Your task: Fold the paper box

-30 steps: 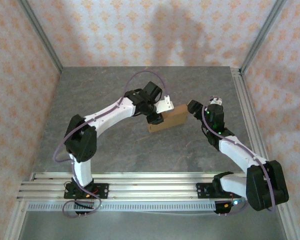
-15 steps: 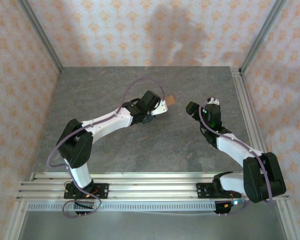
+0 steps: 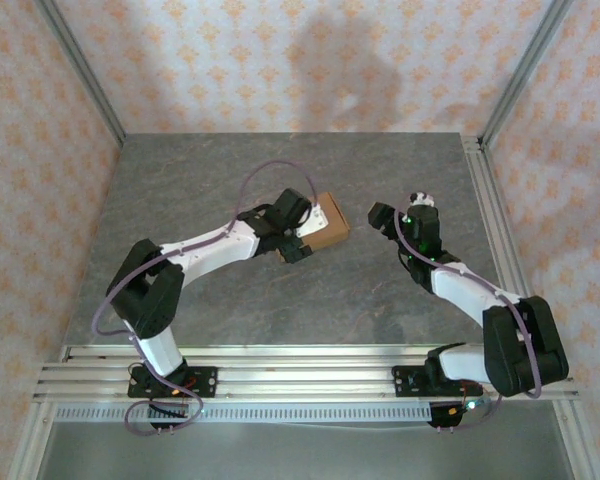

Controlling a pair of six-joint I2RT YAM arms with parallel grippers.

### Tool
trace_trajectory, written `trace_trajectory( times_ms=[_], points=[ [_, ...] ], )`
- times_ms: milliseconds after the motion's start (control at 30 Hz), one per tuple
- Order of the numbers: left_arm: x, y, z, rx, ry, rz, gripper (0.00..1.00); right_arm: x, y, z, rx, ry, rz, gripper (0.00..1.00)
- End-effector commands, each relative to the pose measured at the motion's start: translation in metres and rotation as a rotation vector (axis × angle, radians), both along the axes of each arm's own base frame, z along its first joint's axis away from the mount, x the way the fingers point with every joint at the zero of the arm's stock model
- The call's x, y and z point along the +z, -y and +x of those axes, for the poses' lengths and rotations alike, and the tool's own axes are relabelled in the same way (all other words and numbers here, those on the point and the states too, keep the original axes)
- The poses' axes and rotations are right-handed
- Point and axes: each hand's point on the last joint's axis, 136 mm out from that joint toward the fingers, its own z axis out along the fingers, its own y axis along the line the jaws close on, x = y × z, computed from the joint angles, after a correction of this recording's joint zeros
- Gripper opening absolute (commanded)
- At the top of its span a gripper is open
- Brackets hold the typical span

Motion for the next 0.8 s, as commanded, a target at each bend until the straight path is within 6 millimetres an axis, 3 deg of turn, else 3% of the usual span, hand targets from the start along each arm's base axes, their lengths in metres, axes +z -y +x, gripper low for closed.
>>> trace_trajectory(
  times_ms=[0, 167, 333, 600, 767],
  points=[
    [0.030, -0.007, 0.012, 0.114, 0.016, -0.278, 1.00, 0.019, -0.004, 0.011, 0.024, 0.066, -0.010, 0.82],
    [0.036, -0.066, 0.032, 0.389, 0.032, -0.499, 1.00, 0.017, -0.008, 0.015, 0.053, 0.064, -0.040, 0.84],
    [0.041, -0.114, 0.030, 0.614, 0.068, -0.673, 1.00, -0.005, -0.034, 0.026, 0.179, -0.047, -0.009, 0.85],
    [0.040, -0.149, 0.018, 0.729, 0.063, -0.722, 1.00, -0.060, -0.089, 0.038, 0.343, -0.261, 0.062, 0.73],
    [0.035, -0.167, 0.017, 0.804, 0.065, -0.740, 1.00, -0.067, -0.117, 0.028, 0.427, -0.281, 0.087, 0.55]
  ],
)
